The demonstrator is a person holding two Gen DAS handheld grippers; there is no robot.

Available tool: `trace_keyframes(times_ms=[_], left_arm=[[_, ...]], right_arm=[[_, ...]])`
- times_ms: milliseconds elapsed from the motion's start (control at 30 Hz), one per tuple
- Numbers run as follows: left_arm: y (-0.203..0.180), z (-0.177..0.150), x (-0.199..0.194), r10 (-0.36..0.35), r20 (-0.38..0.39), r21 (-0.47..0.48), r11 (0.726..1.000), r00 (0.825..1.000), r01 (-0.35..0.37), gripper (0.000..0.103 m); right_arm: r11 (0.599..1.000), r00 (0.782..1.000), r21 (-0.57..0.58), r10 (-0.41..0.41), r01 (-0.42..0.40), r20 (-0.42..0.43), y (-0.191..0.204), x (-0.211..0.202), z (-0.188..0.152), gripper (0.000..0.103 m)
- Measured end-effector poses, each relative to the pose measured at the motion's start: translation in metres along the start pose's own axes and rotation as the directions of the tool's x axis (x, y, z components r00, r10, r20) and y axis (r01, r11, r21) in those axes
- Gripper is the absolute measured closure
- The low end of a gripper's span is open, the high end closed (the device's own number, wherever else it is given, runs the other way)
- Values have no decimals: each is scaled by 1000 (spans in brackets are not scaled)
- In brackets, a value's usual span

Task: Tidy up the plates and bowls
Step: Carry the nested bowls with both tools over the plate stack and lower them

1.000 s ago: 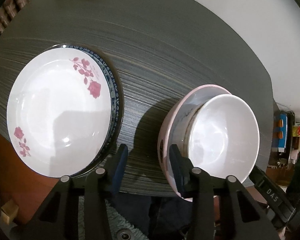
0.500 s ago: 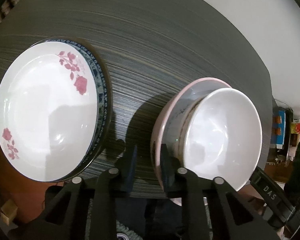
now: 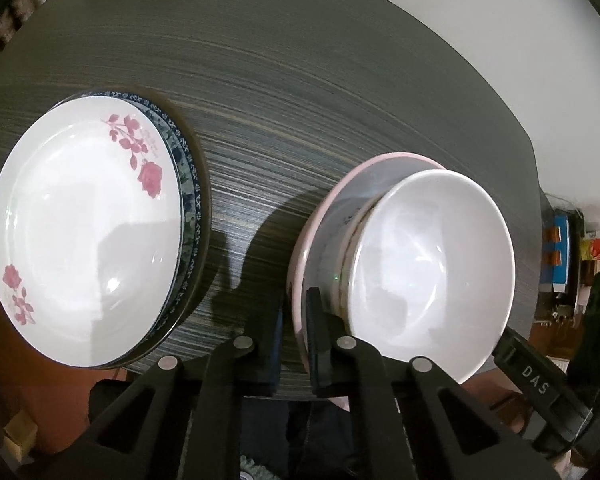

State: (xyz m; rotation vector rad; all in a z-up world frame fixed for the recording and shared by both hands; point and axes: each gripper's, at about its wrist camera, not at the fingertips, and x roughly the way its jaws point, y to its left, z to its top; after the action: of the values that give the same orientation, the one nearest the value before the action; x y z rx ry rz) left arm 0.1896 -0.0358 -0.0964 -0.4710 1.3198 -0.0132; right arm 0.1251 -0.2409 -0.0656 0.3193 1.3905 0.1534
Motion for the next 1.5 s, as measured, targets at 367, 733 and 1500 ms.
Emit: trace_keyframes(times_ms=[367,733,1500], left_arm=[[-9,-2,0,25,7,22,999,1000,-26,97],[-25,-8,2,44,26,47,998,999,-45,97],[-25,-6,-3,35,65,63,997,997,-40,97]], right_arm=[[1000,1000,-5,-2,2,7,1,-2,-2,93],[1000,1000,-7,-10,10,19,7,-1,-6,93],[999,998,-10,-31,32,54,20,0,-11,93]])
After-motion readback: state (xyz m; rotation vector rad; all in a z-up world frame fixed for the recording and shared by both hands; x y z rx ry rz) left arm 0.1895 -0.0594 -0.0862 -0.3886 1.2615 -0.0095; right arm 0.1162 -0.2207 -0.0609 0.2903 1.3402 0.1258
